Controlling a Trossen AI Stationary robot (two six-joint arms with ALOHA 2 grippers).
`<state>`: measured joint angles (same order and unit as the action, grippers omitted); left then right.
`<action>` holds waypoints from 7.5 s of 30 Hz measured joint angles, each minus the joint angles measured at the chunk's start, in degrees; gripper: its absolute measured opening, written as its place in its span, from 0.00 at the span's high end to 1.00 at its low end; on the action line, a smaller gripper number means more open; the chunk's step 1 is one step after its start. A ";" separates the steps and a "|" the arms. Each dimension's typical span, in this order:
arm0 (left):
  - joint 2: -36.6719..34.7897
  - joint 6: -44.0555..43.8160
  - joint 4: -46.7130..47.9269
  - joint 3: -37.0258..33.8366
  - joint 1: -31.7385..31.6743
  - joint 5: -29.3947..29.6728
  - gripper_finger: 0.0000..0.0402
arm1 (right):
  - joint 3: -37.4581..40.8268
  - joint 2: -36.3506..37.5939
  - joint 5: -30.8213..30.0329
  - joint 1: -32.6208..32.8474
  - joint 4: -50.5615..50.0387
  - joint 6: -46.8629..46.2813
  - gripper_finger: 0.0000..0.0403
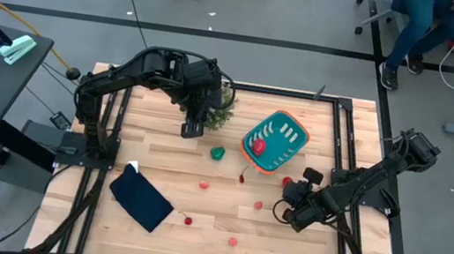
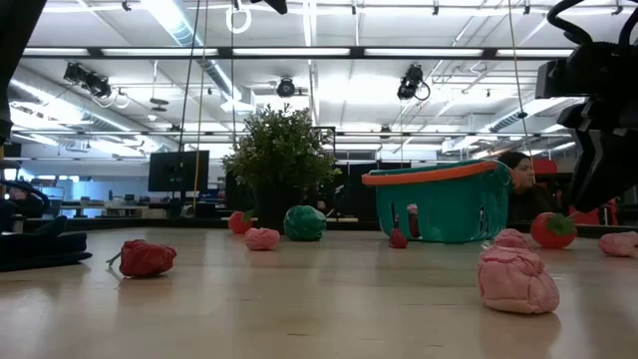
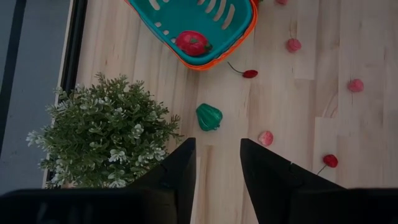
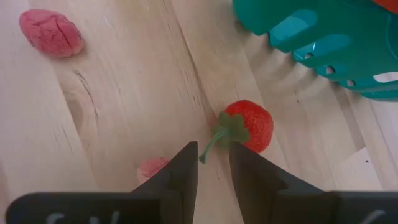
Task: Pick and placing Produce into tupperware
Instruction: Put the red strawberry into the basket
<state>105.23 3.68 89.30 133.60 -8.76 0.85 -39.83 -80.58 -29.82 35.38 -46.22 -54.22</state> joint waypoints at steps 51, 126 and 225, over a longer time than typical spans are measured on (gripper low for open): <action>0.02 0.07 -1.57 0.00 0.01 0.02 0.73 | -9.99 16.00 -27.05 -1.65 -0.22 11.21 0.99; 0.91 -0.05 0.63 -5.94 0.41 3.05 0.57 | -10.93 -3.28 19.39 -55.08 13.54 41.27 0.66; -5.14 -18.30 -51.77 -69.44 6.78 40.34 1.00 | -10.95 -3.23 17.43 -55.08 13.80 43.54 0.66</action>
<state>100.09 -14.62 37.53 64.16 -1.98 41.18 -50.78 -83.81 -12.39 -19.70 -32.41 -10.68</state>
